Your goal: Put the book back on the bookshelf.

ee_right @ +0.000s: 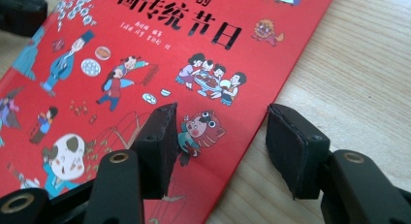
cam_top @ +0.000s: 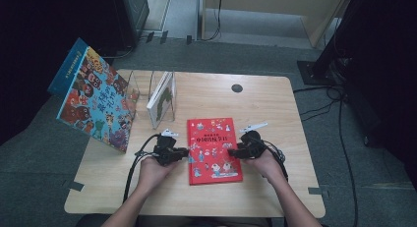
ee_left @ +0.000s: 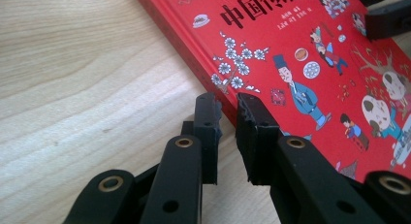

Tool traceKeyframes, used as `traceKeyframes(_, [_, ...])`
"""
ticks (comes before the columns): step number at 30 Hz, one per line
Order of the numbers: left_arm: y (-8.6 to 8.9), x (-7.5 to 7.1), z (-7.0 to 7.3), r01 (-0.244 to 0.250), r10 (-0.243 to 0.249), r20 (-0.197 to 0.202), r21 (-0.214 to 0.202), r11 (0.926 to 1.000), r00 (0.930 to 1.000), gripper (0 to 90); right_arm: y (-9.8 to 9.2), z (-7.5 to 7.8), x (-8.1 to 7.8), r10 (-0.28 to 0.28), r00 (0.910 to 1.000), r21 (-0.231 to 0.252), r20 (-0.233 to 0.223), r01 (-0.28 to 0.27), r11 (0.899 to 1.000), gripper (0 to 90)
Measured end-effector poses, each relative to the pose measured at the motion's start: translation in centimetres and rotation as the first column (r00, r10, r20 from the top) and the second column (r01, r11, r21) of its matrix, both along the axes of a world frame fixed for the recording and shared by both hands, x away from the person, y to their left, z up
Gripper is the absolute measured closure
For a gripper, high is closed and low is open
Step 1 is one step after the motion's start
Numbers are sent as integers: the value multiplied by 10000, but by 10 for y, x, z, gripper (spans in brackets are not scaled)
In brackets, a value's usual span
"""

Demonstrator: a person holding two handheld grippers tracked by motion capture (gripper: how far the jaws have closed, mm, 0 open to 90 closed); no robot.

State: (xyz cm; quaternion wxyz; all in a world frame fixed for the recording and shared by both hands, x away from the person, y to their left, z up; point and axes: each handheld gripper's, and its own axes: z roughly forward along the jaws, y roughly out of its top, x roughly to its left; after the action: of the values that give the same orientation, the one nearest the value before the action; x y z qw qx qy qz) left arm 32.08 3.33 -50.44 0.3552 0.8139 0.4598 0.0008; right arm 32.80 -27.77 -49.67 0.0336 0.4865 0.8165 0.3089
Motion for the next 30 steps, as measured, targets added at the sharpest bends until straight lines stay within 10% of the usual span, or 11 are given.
traceKeyframes(13, [1, 0, 1, -147, 142, 399, 113, 9998, 9991, 637, 8, 6, 6, -546, 9957, -462, -749, 513, 9976, 447])
traceKeyframes(30, [-4, -1, -1, 8, -10, 92, 197, 9998, 10000, 879, 9, 11, 12, -1793, 9646, -333, -1935, 1762, 9838, 524])
